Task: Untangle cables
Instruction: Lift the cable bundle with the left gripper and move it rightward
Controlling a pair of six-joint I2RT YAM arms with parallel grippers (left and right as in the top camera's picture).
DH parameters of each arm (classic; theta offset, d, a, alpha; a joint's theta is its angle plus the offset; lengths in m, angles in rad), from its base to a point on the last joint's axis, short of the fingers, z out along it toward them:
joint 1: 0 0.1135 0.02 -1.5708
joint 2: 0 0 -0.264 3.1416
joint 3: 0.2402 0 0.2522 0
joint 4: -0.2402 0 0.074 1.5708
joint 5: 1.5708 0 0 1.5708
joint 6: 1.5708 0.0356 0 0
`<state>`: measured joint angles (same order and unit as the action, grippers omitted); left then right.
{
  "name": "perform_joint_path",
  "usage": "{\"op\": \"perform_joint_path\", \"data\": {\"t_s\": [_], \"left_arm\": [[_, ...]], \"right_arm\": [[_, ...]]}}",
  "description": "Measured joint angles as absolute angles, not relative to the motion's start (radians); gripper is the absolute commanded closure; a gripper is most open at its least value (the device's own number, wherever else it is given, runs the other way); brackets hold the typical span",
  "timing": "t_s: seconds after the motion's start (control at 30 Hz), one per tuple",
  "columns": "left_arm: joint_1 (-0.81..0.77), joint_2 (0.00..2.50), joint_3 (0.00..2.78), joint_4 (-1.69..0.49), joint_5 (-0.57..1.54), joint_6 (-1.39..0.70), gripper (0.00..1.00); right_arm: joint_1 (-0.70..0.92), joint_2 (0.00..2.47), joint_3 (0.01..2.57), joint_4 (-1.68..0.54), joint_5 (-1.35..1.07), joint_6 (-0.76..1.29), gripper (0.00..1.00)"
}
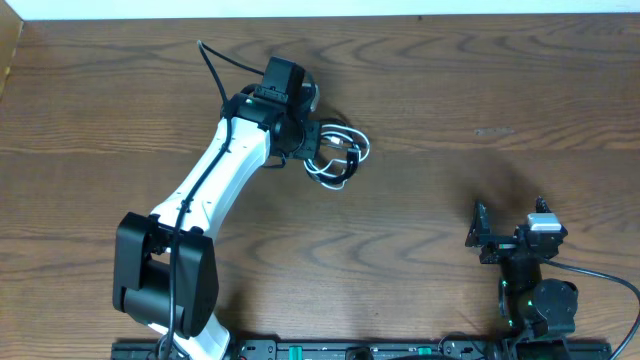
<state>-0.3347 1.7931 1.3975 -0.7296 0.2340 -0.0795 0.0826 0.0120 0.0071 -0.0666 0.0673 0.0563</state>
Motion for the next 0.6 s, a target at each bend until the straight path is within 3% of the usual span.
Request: {"op": "perform_joint_path", "data": {"t_s": [0.6], "left_arm": [[-0.335,1.674,1.398,-0.737,0.234,-0.082,0.93]], "right_arm": [[0.083,0.012,0.007,-0.067,0.067,0.056,0.01]]}}
